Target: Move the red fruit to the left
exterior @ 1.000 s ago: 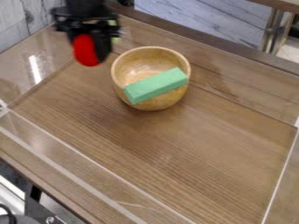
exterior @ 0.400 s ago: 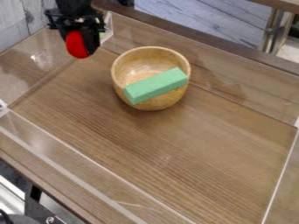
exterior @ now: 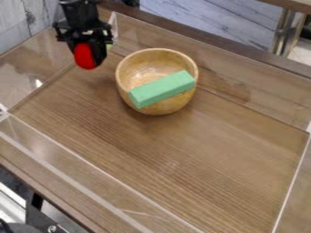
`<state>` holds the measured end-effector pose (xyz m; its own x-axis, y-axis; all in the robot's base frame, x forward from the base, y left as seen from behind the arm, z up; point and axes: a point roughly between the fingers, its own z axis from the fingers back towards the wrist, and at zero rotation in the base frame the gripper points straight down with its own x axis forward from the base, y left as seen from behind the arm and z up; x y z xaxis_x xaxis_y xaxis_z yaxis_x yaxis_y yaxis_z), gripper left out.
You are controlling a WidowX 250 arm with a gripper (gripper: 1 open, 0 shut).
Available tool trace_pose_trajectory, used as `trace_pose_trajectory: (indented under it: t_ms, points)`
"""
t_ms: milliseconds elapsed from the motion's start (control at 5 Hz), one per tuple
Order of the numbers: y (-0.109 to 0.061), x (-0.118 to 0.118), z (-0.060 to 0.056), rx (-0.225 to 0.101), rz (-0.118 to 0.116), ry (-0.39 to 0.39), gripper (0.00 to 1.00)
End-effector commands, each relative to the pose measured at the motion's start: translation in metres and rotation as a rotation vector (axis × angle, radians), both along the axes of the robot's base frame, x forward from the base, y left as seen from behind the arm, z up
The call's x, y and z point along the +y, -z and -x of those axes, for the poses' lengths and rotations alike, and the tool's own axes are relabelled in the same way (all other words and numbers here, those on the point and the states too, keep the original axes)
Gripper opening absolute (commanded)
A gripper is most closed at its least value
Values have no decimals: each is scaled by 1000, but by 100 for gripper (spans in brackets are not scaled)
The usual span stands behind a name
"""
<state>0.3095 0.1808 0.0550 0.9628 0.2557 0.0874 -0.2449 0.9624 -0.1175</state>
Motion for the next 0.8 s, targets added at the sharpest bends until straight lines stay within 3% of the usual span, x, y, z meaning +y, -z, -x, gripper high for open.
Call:
trace_pose_trajectory:
  t_ms: [0,200,600]
  points:
    - [-16,15,-17,-53,-42,-26,0]
    - [-12,23,-21,-42,-42,-60,0]
    - [0,30,-11,-20,-40,-99,0]
